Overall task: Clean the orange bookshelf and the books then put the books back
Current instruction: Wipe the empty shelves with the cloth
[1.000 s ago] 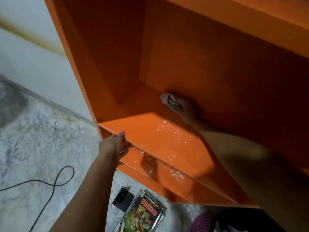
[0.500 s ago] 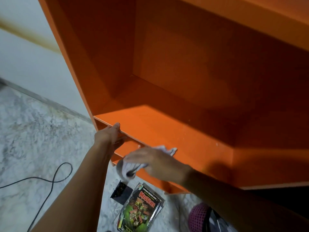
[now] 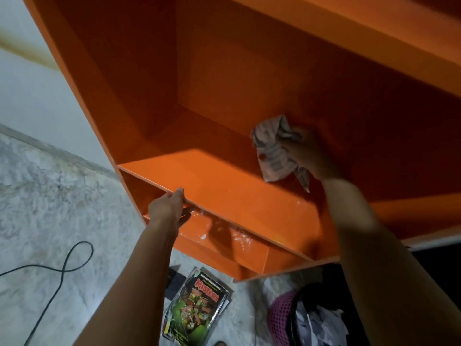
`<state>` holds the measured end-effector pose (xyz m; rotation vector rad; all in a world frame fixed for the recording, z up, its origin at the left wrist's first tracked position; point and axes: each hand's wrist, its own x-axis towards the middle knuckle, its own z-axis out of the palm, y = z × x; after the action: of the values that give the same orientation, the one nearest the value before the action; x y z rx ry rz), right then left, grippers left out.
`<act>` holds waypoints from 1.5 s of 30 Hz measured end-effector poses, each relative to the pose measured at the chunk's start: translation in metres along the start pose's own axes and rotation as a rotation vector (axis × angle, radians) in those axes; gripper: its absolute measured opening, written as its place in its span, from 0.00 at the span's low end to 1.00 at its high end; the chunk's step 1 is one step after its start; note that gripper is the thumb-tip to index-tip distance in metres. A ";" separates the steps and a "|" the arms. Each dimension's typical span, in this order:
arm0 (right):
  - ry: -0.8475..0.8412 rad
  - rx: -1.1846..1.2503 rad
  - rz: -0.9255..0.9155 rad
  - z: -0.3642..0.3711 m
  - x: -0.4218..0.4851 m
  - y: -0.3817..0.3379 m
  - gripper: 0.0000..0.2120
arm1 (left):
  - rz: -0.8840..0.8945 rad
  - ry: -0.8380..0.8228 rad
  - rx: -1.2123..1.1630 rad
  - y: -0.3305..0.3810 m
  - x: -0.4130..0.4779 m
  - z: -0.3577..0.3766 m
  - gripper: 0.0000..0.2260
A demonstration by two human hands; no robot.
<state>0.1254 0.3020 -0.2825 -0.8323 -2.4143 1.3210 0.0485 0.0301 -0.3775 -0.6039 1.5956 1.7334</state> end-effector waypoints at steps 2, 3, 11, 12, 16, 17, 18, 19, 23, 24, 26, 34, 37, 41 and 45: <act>0.093 -0.023 0.011 -0.002 0.011 0.004 0.08 | 0.000 -0.002 0.001 -0.005 -0.001 0.004 0.18; 0.144 -0.024 0.014 -0.001 0.015 0.005 0.08 | 0.002 -0.008 0.005 -0.006 -0.001 0.005 0.18; 0.055 -0.354 -0.010 0.047 0.034 0.081 0.18 | 0.007 -0.004 0.028 -0.009 0.008 0.004 0.12; 0.027 -0.376 0.003 0.050 0.031 0.086 0.20 | 0.011 -0.008 0.028 -0.009 0.009 0.004 0.13; -0.085 -0.438 -0.031 0.065 -0.006 0.060 0.19 | 0.012 -0.024 0.003 -0.009 0.007 0.004 0.16; -0.121 -0.438 -0.088 0.071 -0.022 0.055 0.20 | 0.014 -0.027 0.004 -0.009 0.006 0.003 0.16; -0.161 -0.422 -0.157 0.077 -0.041 0.051 0.24 | 0.014 -0.027 0.001 -0.009 0.004 0.003 0.17; -0.203 -0.386 -0.228 0.084 -0.063 0.050 0.28 | 0.016 -0.027 0.000 -0.009 0.003 0.003 0.18; -0.454 -0.328 -0.328 0.103 -0.137 0.054 0.36 | 0.015 -0.025 0.012 -0.006 0.001 0.002 0.20; -0.532 -0.340 -0.350 0.103 -0.152 0.055 0.36 | 0.017 -0.027 0.019 -0.005 0.001 0.001 0.20; -0.563 -0.312 -0.352 0.096 -0.174 0.053 0.34 | 0.018 -0.023 0.038 -0.005 0.001 0.002 0.21; 0.231 0.022 -0.133 0.022 -0.119 0.005 0.21 | 0.009 -0.027 0.070 -0.015 -0.008 0.013 0.18; 0.298 -0.050 0.019 -0.001 -0.061 0.003 0.13 | -0.004 -0.022 0.068 -0.018 -0.010 0.017 0.19; 0.278 -0.117 0.049 -0.010 -0.013 0.021 0.12 | -0.017 -0.052 0.091 -0.017 -0.009 0.014 0.18; 0.225 -0.317 0.105 -0.012 0.005 0.050 0.15 | -0.008 -0.097 0.112 -0.019 0.000 0.012 0.20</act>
<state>0.1447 0.3338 -0.3179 -1.1352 -2.4578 0.8313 0.0643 0.0419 -0.3890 -0.4642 1.6070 1.6305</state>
